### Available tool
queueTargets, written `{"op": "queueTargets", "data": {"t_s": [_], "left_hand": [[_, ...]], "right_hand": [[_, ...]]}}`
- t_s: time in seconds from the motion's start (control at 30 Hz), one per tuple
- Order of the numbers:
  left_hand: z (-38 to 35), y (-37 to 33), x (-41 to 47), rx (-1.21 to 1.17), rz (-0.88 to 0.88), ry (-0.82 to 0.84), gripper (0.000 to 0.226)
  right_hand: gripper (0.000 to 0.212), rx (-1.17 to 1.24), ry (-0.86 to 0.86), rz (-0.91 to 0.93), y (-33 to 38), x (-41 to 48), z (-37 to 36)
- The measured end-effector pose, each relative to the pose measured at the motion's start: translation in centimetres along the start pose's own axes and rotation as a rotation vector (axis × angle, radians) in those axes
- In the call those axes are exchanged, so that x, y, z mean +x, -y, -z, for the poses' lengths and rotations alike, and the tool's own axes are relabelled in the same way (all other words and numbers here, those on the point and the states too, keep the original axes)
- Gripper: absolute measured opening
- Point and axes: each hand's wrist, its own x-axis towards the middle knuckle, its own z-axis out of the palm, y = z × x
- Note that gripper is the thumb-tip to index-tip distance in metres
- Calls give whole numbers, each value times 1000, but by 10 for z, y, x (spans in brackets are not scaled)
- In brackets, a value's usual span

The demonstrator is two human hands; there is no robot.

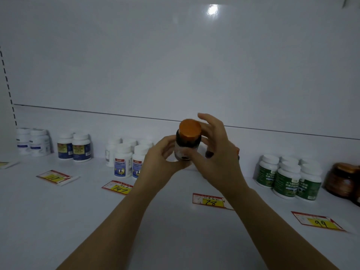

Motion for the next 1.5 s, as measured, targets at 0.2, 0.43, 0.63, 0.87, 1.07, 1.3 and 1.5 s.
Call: {"op": "queueTargets", "data": {"t_s": [0.2,0.43,0.63,0.87,1.07,1.3,1.5], "left_hand": [[-6,-12,-5,-133,359,352,47],[-4,-5,-6,-254,640,450,49],[-7,-3,-4,-82,589,432,28],[-11,9,-5,317,290,269,50],[-16,20,-7,405,241,265,52],[-22,28,-15,819,260,484,57],[-23,47,-20,1058,220,654,57]], "right_hand": [[63,151,90,-726,-5,12,18],[37,489,173,-1151,-19,0,23],[53,432,148,-1050,-24,6,24],[53,-107,392,-686,-6,16,31],[37,-474,504,-575,-7,31,29],[42,-554,539,-572,-29,67,13],[39,-718,591,-517,-56,63,-1]]}}
